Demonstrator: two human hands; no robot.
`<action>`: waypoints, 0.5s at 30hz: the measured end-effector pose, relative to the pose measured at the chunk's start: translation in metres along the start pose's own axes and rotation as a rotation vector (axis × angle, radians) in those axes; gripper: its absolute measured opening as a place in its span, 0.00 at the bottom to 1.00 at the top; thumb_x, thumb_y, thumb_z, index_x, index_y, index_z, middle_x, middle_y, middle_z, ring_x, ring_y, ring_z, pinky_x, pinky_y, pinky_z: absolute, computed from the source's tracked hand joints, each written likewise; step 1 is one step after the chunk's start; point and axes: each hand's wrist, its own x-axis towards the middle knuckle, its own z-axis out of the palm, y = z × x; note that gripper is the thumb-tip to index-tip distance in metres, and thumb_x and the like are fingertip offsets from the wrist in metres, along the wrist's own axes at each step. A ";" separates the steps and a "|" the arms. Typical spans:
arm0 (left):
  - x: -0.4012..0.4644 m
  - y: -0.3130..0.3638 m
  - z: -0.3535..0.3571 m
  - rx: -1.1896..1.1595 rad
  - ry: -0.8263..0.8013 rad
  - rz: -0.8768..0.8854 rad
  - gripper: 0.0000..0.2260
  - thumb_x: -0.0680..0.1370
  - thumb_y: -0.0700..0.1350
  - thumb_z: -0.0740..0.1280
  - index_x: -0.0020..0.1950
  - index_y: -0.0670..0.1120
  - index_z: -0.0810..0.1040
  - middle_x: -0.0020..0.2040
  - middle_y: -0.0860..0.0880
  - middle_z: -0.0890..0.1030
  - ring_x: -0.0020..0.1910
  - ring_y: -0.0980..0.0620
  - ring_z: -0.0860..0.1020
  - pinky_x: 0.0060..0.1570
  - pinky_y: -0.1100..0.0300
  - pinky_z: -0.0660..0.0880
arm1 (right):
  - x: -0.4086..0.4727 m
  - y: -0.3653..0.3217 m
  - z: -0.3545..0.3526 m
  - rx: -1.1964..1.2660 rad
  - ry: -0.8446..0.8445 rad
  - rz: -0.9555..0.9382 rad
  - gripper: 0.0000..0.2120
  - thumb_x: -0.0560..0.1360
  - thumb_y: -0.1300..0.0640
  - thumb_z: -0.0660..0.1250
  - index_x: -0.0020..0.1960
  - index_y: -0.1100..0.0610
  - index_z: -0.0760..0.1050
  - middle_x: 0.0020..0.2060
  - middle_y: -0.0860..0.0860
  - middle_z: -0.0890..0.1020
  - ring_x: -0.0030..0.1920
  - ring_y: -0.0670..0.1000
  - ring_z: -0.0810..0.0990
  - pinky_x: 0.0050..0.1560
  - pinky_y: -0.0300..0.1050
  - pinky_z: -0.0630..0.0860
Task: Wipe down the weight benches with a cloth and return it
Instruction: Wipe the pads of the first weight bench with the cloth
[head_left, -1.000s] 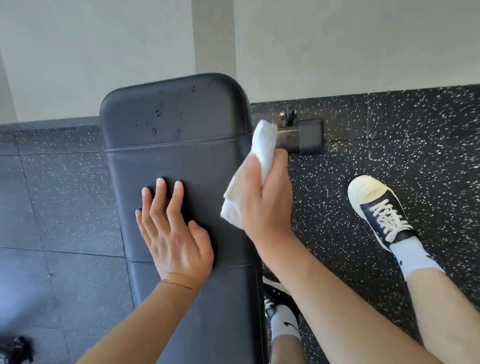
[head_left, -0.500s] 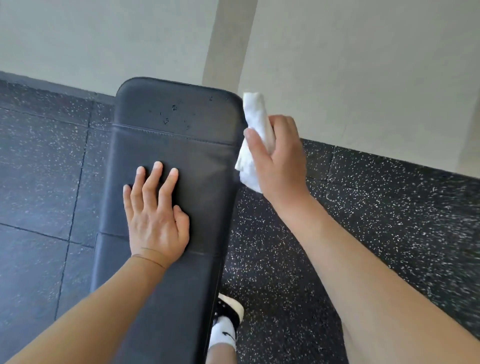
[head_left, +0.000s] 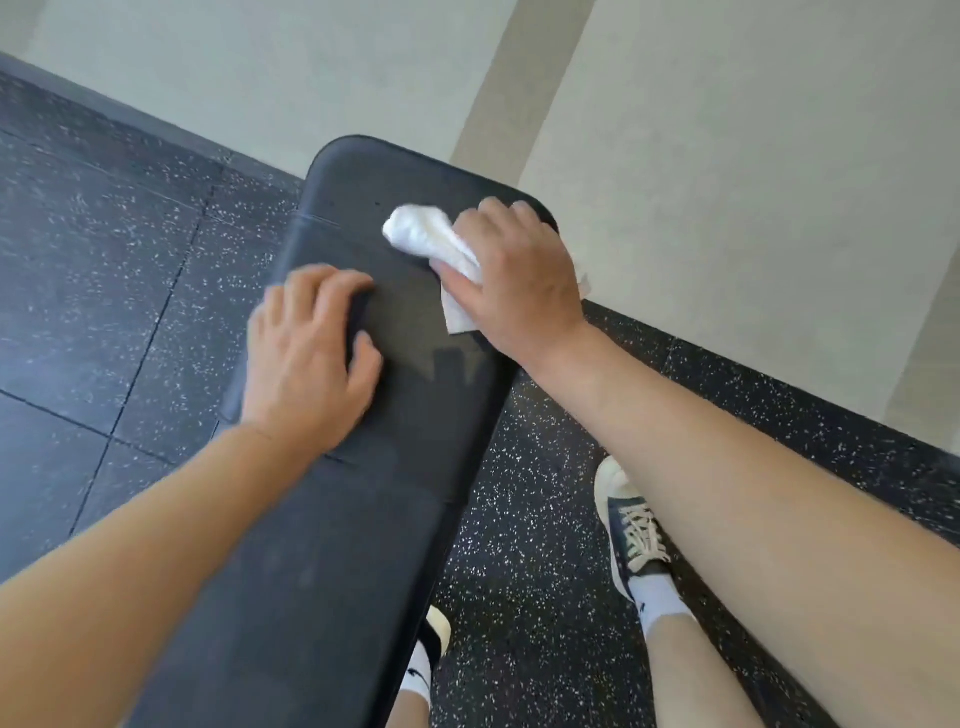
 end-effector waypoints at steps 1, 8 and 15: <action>0.014 -0.004 -0.002 -0.041 0.033 -0.104 0.21 0.77 0.49 0.62 0.71 0.49 0.72 0.69 0.44 0.71 0.63 0.39 0.70 0.63 0.45 0.67 | -0.002 0.009 -0.005 -0.020 -0.022 -0.066 0.15 0.78 0.47 0.68 0.50 0.60 0.80 0.45 0.56 0.80 0.44 0.61 0.78 0.41 0.57 0.74; 0.075 0.011 0.017 -0.222 0.079 -0.984 0.24 0.85 0.53 0.47 0.67 0.43 0.76 0.68 0.40 0.78 0.68 0.36 0.74 0.67 0.42 0.66 | 0.026 0.055 -0.007 0.039 0.037 0.362 0.15 0.80 0.46 0.65 0.53 0.59 0.76 0.51 0.55 0.79 0.52 0.61 0.76 0.44 0.52 0.68; 0.078 0.007 0.029 -0.092 0.125 -0.946 0.23 0.84 0.54 0.47 0.62 0.44 0.76 0.63 0.41 0.81 0.63 0.36 0.76 0.61 0.42 0.68 | 0.029 -0.006 0.014 0.015 -0.023 -0.054 0.11 0.72 0.51 0.72 0.48 0.59 0.80 0.41 0.55 0.79 0.40 0.59 0.76 0.35 0.56 0.74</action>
